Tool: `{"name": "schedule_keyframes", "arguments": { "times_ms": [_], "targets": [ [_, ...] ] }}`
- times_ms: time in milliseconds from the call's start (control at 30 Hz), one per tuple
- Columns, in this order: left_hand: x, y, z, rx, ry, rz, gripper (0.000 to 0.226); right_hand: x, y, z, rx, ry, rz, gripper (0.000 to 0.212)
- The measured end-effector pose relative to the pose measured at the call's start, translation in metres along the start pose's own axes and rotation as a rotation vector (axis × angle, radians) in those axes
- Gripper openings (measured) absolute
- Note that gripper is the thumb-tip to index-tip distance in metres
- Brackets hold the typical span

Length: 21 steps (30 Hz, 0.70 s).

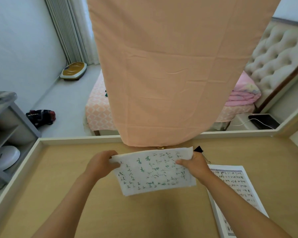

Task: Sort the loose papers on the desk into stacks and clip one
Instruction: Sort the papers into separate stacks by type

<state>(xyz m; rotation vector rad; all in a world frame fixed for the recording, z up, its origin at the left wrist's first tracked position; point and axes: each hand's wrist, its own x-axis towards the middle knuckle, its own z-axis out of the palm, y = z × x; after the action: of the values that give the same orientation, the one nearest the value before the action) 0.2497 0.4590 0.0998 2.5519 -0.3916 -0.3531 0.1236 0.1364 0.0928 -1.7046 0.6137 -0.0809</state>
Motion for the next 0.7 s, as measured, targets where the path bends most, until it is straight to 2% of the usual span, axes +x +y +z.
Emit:
{"name": "schedule_keyframes", "arguments": {
  "times_ms": [100,167,300,467,600,667,700],
  "targets": [
    [-0.014,0.002,0.016,-0.824,0.032,-0.156,0.014,-0.001,0.020,0.003,0.119,0.050,0.076,0.031],
    [-0.022,0.008,0.033,-1.041,0.091,-0.220,0.020,-0.002,0.032,0.009,0.173,0.035,0.119,0.032],
    [-0.032,0.013,0.063,-1.020,0.152,-0.212,0.031,-0.009,0.055,0.012,0.132,-0.003,0.148,0.036],
    [-0.034,0.011,0.069,-0.915,0.247,-0.167,0.041,-0.007,0.057,0.022,0.064,0.033,0.139,0.034],
    [-0.029,0.007,0.070,-0.949,0.389,-0.184,0.026,-0.008,0.048,0.036,0.043,0.036,0.108,0.040],
    [-0.026,0.006,0.069,-0.973,0.406,-0.204,0.007,-0.008,0.049,0.038,0.024,0.052,0.104,0.037],
    [-0.026,0.007,0.069,-0.972,0.401,-0.200,0.010,-0.008,0.051,0.040,0.006,0.046,0.105,0.037]
  ]
}}
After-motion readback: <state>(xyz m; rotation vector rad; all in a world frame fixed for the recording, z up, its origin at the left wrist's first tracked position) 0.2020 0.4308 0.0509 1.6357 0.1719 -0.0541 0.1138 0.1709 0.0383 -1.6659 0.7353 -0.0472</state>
